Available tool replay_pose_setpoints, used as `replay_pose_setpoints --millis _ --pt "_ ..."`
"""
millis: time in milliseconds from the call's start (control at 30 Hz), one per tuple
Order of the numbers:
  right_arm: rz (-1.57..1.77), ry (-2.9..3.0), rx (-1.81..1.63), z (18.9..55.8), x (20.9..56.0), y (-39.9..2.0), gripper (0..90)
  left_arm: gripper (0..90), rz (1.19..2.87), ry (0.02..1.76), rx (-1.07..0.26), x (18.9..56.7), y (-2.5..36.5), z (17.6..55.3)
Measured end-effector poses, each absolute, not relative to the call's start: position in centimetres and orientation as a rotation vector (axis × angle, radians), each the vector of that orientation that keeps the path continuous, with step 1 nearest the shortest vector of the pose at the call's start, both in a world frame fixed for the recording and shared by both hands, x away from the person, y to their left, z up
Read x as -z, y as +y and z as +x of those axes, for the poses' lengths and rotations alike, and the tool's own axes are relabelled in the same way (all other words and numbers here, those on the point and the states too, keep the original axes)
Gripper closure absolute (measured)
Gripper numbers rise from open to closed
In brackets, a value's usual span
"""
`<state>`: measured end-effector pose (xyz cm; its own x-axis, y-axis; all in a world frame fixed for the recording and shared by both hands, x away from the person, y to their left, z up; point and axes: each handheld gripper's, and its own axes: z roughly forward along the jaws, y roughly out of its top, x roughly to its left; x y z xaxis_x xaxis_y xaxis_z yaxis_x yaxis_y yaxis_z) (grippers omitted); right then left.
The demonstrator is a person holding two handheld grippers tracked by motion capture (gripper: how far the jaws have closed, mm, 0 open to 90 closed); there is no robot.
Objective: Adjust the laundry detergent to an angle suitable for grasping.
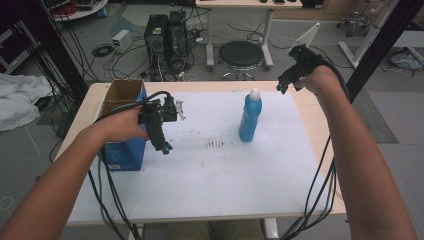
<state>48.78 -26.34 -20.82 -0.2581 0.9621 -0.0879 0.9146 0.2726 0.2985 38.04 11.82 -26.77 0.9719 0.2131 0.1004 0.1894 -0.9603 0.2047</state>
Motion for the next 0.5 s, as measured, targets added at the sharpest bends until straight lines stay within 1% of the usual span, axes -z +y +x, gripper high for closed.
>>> replay_pose_setpoints --millis 500 --pt "1.728 2.286 -0.282 47.8 20.6 -26.3 1.8 4.3 2.914 0.313 -0.197 26.6 12.0 37.3"
